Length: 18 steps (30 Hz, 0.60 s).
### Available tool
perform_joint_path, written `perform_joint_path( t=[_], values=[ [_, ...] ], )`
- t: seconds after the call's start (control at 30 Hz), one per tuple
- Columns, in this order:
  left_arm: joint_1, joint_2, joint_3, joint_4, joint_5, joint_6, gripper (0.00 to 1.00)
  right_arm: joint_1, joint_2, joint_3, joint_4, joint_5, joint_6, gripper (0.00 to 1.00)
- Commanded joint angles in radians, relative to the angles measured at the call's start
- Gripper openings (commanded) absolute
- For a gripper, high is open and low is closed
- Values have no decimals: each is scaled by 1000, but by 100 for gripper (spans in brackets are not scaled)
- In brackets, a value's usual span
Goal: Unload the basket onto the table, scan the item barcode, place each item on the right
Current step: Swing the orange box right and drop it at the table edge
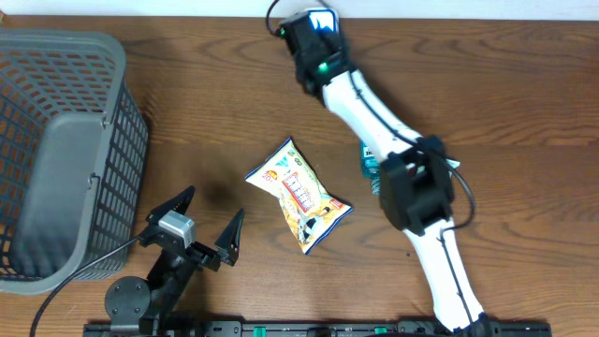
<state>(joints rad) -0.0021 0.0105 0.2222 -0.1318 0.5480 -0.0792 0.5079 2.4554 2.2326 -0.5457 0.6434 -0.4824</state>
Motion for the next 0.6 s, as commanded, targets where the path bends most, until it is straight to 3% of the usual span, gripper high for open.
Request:
perform_joint_path(
  t=[0.0, 0.17, 0.27, 0.57],
  values=[
    [-4, -6, 2, 1, 10, -5, 98, -88, -195, 26, -114, 20, 158, 1],
    [-4, -6, 2, 1, 10, -5, 98, -232, -256, 26, -430, 21, 349, 1],
    [-4, -6, 2, 1, 10, -5, 98, -375, -254, -20, -579, 50, 555, 1],
    [-4, -6, 2, 1, 10, -5, 98, -826, -254, -294, -614, 61, 867, 1]
  ],
)
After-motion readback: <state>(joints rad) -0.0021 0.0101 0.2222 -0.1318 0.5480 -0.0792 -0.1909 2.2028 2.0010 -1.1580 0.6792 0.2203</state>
